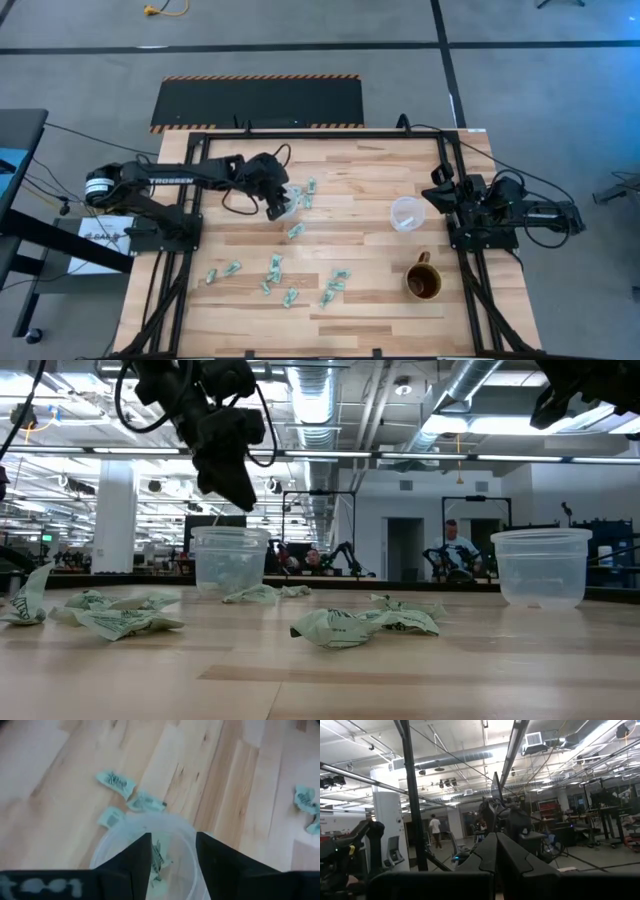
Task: Pick and place Stevia / Truvia into bins
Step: Put the white stevia packet into the left transparent container
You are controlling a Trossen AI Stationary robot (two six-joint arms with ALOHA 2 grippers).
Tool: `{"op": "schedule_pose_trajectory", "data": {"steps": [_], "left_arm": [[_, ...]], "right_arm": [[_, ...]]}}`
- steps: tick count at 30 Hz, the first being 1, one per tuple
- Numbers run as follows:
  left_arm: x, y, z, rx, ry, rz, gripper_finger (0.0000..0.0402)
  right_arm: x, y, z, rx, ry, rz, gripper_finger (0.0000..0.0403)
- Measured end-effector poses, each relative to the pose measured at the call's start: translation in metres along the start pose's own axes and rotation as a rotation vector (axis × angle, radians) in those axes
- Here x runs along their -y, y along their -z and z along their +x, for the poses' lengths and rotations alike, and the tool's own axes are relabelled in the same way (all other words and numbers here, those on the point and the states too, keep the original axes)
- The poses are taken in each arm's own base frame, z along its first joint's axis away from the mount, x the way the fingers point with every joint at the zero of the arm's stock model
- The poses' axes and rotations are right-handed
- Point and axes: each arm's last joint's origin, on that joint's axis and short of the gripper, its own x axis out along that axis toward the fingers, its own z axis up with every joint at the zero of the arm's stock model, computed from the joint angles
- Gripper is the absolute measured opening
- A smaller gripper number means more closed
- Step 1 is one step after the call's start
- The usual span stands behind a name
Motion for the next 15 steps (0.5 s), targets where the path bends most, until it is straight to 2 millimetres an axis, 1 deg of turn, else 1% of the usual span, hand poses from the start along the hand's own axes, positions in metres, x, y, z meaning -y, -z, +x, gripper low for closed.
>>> {"op": "schedule_pose_trajectory", "data": {"steps": [4, 7, 9, 11, 13, 15], "left_arm": [[0.0, -0.012, -0.006, 0.053, -0.063, -0.009, 0.0149], [-0.007, -0.02, -0.012, 0.097, -0.167, -0.059, 0.0149], [-0.015, -0.026, -0.016, 0.13, -0.235, -0.124, 0.0149], [-0.027, -0.033, -0.018, 0.151, -0.263, -0.182, 0.0149], [-0.039, -0.041, -0.016, 0.15, -0.239, -0.214, 0.0149], [-0.051, -0.049, -0.008, 0.126, -0.199, -0.22, 0.0149]], "right_arm": [[0.0, 0.0, 0.0, 0.0, 0.0, 0.0, 0.0], [0.0, 0.0, 0.0, 0.0, 0.0, 0.0, 0.0], [0.0, 0.0, 0.0, 0.0, 0.0, 0.0, 0.0], [0.0, 0.0, 0.0, -0.001, 0.0, 0.0, 0.0], [0.0, 0.0, 0.0, 0.0, 0.0, 0.0, 0.0], [0.0, 0.0, 0.0, 0.0, 0.0, 0.0, 0.0]]}}
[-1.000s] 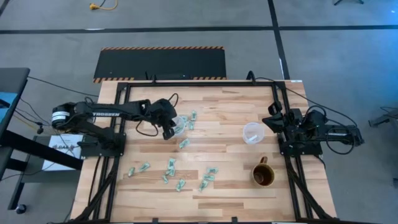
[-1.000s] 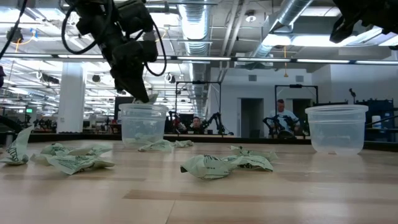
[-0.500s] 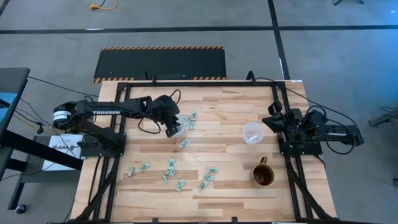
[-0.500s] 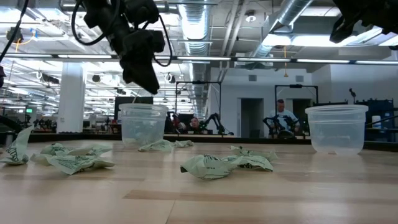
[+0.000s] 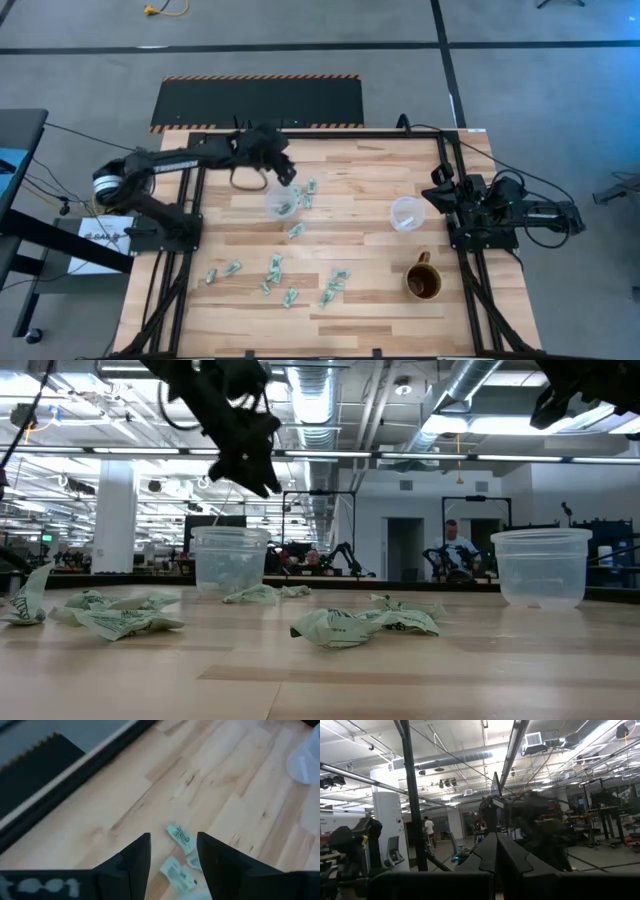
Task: Pick and place Stevia / Truvia into bins
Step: Put the white stevia packet into the left transparent container
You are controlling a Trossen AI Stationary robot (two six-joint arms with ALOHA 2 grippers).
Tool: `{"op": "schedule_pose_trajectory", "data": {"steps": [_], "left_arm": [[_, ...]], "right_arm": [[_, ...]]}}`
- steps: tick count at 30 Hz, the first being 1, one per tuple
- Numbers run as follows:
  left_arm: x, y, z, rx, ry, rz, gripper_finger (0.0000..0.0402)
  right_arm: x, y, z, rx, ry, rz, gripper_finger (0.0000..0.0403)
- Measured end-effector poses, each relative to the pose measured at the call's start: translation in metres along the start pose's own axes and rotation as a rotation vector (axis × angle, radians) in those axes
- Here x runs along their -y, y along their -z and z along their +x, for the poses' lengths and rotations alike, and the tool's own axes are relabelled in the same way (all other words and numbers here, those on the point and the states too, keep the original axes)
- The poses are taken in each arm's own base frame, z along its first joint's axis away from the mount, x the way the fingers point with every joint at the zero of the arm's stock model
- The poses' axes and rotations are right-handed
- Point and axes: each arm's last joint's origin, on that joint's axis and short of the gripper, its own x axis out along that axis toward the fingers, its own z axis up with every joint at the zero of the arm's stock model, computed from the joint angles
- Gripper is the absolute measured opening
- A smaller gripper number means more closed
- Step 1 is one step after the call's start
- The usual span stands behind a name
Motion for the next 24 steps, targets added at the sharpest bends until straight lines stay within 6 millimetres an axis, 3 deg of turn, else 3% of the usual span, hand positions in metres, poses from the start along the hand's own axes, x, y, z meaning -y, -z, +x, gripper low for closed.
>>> {"op": "schedule_pose_trajectory", "data": {"steps": [7, 16, 20, 24], "left_arm": [[-0.005, -0.024, 0.06, -0.196, 0.103, 0.006, 0.0149], [0.014, -0.048, 0.112, -0.404, -0.009, 0.036, 0.0149], [0.025, -0.048, 0.135, -0.434, 0.008, -0.005, 0.0149], [0.028, -0.039, 0.149, -0.5, -0.082, -0.083, 0.0149]], "right_arm": [[0.0, 0.0, 0.0, 0.0, 0.0, 0.0, 0.0], [0.0, 0.0, 0.0, 0.0, 0.0, 0.0, 0.0], [0.0, 0.0, 0.0, 0.0, 0.0, 0.0, 0.0], [0.0, 0.0, 0.0, 0.0, 0.0, 0.0, 0.0]]}}
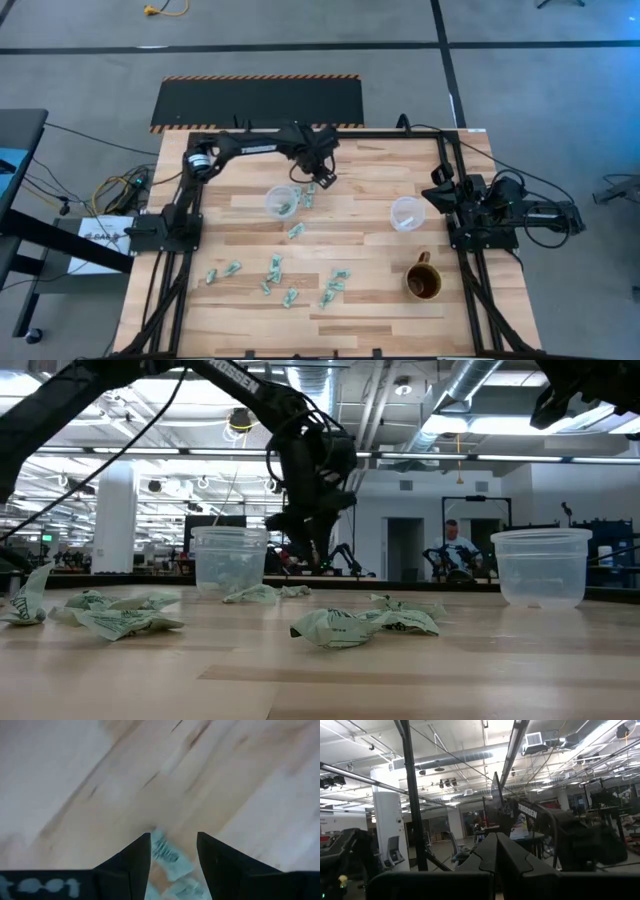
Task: Pick and place Stevia / Truvia into bins
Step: Put the white stevia packet into the left transparent container
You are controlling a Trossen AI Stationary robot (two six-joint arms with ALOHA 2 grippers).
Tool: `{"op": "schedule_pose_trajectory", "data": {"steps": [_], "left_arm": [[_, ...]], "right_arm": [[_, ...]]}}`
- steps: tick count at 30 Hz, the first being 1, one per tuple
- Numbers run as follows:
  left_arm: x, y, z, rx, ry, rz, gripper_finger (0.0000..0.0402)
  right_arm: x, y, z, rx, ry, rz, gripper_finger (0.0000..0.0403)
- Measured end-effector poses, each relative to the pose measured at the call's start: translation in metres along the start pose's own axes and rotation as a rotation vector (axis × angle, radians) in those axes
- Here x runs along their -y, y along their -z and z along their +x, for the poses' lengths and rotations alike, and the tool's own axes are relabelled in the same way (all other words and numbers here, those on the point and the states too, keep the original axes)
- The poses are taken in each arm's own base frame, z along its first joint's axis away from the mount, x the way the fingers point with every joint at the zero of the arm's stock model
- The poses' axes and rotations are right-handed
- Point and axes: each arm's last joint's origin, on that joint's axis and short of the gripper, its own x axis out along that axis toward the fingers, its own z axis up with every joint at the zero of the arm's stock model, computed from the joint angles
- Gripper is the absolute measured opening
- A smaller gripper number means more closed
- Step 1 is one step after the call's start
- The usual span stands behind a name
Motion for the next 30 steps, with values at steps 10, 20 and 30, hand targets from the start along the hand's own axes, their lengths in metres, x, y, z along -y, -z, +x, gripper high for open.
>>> {"op": "schedule_pose_trajectory", "data": {"steps": [10, 20, 30], "left_arm": [[0.008, 0.012, 0.005, -0.039, -0.145, -0.154, 0.0149], [0.013, 0.016, 0.021, -0.072, -0.126, -0.185, 0.0149], [0.013, 0.015, 0.025, -0.047, -0.111, -0.218, 0.0149]], "right_arm": [[0.0, 0.0, 0.0, 0.0, 0.0, 0.0, 0.0], [0.0, 0.0, 0.0, 0.0, 0.0, 0.0, 0.0], [0.0, 0.0, 0.0, -0.002, 0.0, 0.0, 0.0]]}}
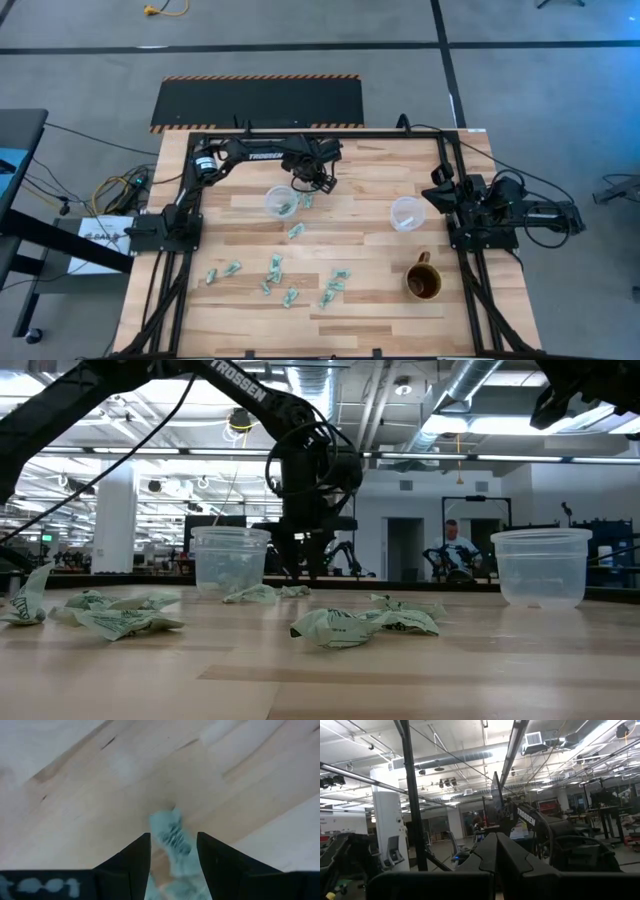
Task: Pick and place Stevia / Truvia into bins
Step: Put the white stevia packet into the left transparent container
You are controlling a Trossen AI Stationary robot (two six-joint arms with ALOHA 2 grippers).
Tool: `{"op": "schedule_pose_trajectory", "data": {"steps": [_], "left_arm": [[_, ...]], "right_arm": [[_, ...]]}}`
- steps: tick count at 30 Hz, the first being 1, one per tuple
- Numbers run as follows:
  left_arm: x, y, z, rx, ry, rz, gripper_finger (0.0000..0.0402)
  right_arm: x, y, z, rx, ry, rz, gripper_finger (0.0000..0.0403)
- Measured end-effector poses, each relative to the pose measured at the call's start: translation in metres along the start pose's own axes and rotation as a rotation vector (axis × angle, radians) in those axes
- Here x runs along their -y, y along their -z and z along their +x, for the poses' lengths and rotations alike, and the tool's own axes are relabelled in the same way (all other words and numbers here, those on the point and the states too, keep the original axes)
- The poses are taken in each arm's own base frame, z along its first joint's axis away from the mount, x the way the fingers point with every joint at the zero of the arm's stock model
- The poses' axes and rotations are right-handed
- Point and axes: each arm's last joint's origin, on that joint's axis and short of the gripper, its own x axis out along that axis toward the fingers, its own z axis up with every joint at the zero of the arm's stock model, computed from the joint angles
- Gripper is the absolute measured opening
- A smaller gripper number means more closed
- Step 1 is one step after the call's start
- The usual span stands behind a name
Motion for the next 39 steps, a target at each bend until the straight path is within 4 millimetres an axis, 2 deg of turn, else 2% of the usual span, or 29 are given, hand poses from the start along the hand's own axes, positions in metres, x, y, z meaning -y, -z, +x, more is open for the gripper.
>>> {"op": "schedule_pose_trajectory", "data": {"steps": [8, 21, 27, 34, 39], "left_arm": [[-0.002, 0.005, 0.008, -0.023, -0.002, -0.022, 0.0149], [-0.001, 0.005, 0.008, -0.024, 0.011, -0.02, 0.0149], [0.003, 0.006, 0.021, -0.042, 0.016, -0.012, 0.0149], [0.003, 0.006, 0.023, -0.035, -0.003, 0.024, 0.0149], [0.003, 0.006, 0.021, -0.026, -0.01, 0.067, 0.012]], "right_arm": [[0.0, 0.0, 0.0, 0.0, 0.0, 0.0, 0.0], [0.0, 0.0, 0.0, 0.0, 0.0, 0.0, 0.0], [0.0, 0.0, 0.0, 0.0, 0.0, 0.0, 0.0], [0.0, 0.001, 0.0, -0.007, 0.001, 0.0, 0.0], [0.0, 0.001, 0.0, -0.016, 0.002, 0.001, 0.0]]}}
